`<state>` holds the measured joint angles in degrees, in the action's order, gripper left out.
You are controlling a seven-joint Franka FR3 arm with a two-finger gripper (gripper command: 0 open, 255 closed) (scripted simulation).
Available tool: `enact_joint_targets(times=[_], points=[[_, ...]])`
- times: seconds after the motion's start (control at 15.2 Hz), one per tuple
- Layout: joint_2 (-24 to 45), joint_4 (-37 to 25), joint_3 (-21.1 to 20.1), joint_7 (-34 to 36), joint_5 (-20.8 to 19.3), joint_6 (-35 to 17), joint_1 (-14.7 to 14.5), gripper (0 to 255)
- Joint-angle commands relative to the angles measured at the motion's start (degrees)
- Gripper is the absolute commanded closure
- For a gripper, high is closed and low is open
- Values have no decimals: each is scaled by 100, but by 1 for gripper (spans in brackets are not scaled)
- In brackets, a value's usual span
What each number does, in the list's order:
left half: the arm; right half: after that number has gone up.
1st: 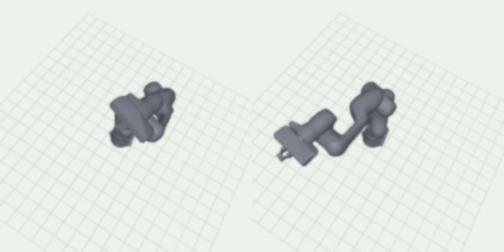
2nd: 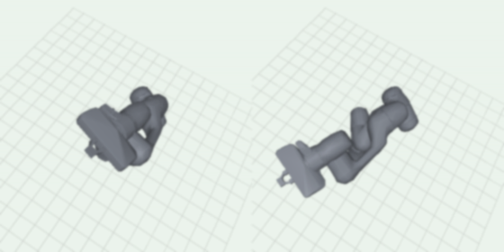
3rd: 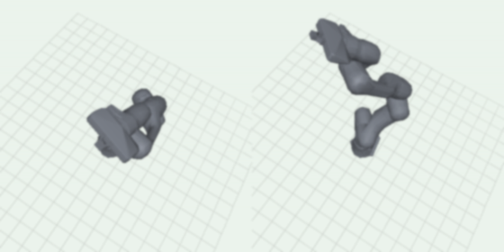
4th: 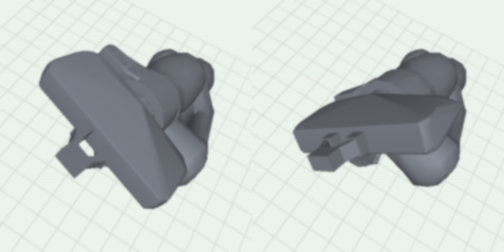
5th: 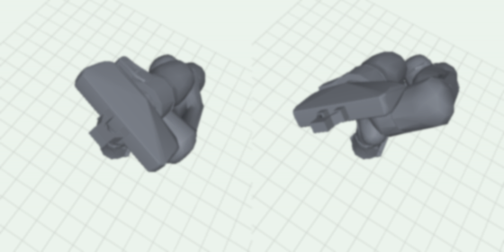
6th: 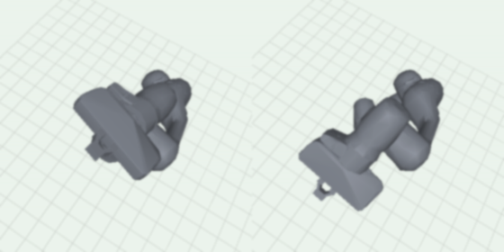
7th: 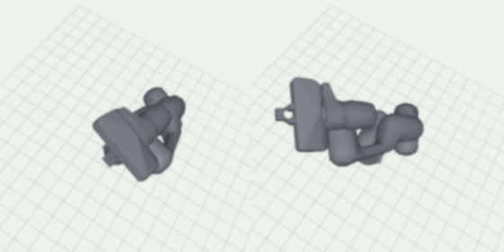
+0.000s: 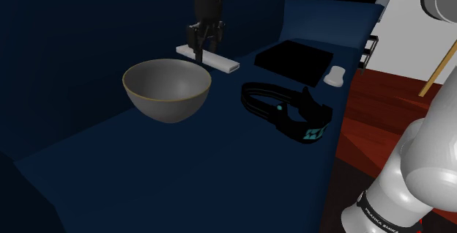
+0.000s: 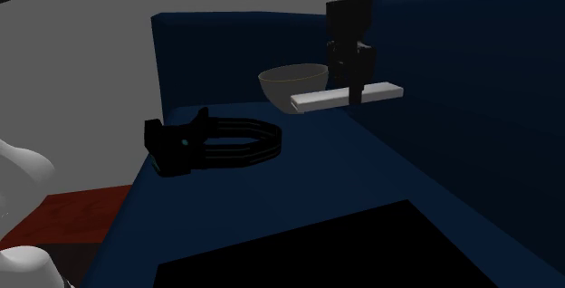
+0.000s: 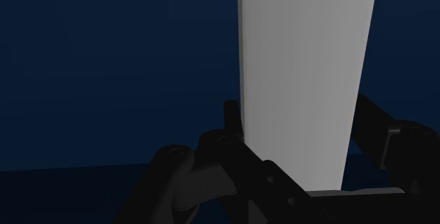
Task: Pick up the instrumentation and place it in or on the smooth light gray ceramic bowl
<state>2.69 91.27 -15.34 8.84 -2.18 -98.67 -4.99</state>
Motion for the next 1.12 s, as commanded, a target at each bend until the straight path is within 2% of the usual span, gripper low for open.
enact_joint_targets(times=[0.0, 1.06], points=[[39, -197, -4, 4, -10, 158, -6, 255], [609, -2210, -61, 64, -183, 1625, -119, 255]])
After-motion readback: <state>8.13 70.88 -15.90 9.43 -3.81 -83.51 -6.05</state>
